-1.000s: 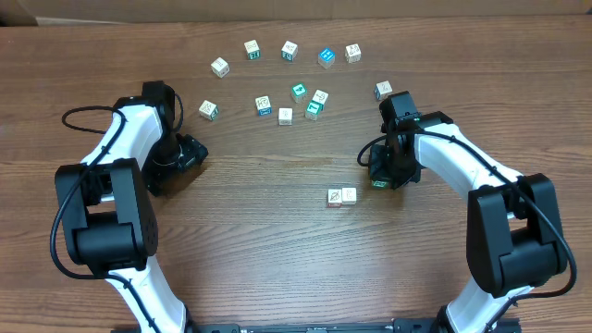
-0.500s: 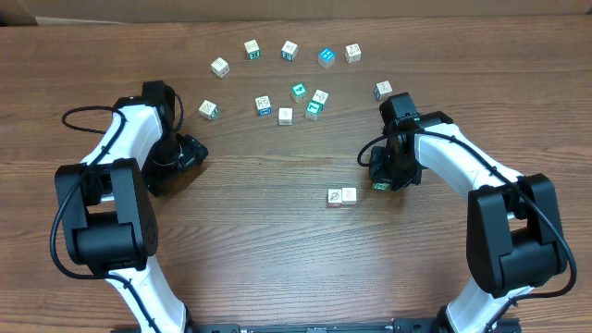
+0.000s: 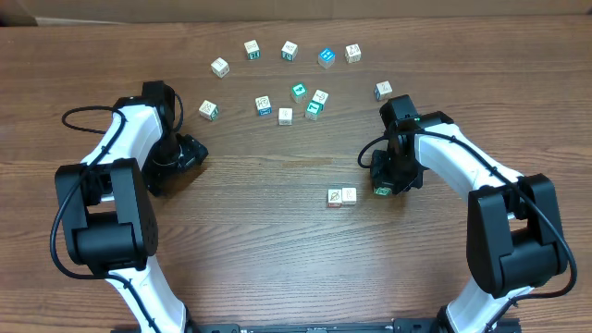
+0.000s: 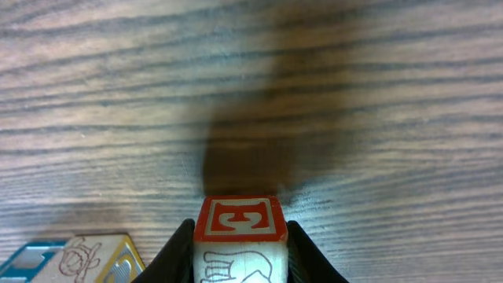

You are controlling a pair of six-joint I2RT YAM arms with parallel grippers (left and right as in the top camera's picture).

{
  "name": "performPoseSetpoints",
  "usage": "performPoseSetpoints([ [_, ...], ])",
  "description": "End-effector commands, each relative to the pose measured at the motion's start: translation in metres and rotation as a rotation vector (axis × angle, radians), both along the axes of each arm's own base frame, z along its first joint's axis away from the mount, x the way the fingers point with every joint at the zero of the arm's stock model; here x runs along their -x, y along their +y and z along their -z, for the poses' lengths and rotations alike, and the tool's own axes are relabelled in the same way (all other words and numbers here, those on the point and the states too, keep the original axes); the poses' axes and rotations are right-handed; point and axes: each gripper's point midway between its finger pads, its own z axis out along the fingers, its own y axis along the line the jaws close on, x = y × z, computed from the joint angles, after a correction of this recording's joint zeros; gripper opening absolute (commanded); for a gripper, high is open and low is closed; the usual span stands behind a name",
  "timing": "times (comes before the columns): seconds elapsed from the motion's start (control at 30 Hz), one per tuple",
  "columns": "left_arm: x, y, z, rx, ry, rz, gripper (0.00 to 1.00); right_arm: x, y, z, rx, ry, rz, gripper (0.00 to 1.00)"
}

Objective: Form a horizontal line

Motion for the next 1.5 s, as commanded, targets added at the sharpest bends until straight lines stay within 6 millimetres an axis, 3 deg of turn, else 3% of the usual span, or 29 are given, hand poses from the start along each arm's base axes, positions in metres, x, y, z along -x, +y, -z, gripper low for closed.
performPoseSetpoints([
  [0.0, 0.0019, 0.0034, -0.0008, -0.019, 0.003, 0.013, 1.00, 0.0043, 0.0001, -0.0039, -0.001, 0.005, 0.006, 0.20],
  [0.93, 0.0018, 0.0029, -0.0008, -0.019, 0.003, 0.014, 1.00, 0.0097, 0.0013, -0.0042, -0.011, 0.028, 0.007, 0.22],
  [1.47, 0.0016, 0.0030, -0.0008, -0.019, 0.002, 0.015, 1.00, 0.0132, 0.0003, -0.0042, -0.006, 0.042, 0.006, 0.28],
])
